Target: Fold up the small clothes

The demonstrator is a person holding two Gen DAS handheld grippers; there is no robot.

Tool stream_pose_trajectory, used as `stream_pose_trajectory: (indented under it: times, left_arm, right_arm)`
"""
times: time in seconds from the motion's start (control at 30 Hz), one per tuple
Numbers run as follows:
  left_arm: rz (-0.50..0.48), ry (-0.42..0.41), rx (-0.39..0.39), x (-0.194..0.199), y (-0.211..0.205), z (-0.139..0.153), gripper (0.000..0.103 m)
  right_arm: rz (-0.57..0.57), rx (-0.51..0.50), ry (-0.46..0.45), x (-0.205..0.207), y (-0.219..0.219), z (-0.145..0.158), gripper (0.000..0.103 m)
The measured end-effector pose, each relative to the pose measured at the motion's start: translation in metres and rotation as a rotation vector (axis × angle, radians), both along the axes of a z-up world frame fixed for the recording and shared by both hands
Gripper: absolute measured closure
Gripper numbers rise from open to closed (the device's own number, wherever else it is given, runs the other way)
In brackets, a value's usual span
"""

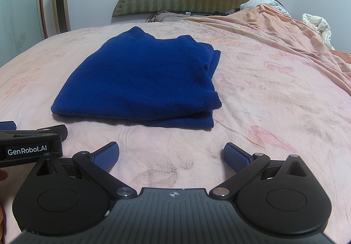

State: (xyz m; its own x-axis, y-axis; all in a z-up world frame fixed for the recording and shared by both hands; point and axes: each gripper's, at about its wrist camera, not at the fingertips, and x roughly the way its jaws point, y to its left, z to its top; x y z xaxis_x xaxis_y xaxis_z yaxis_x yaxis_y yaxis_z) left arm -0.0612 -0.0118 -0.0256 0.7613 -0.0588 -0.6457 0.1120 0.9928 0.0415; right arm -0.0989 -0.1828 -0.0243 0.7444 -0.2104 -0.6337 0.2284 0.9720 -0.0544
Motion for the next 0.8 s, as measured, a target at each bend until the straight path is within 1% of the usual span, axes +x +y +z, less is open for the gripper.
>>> stream_pose_trajectory:
  times: [0.8]
  left_arm:
    - [0.0, 0.0, -0.002, -0.002, -0.0012, 0.0005, 0.0]
  right_arm:
    - [-0.039, -0.008, -0.001, 0.0002, -0.0011, -0.0005, 0.0]
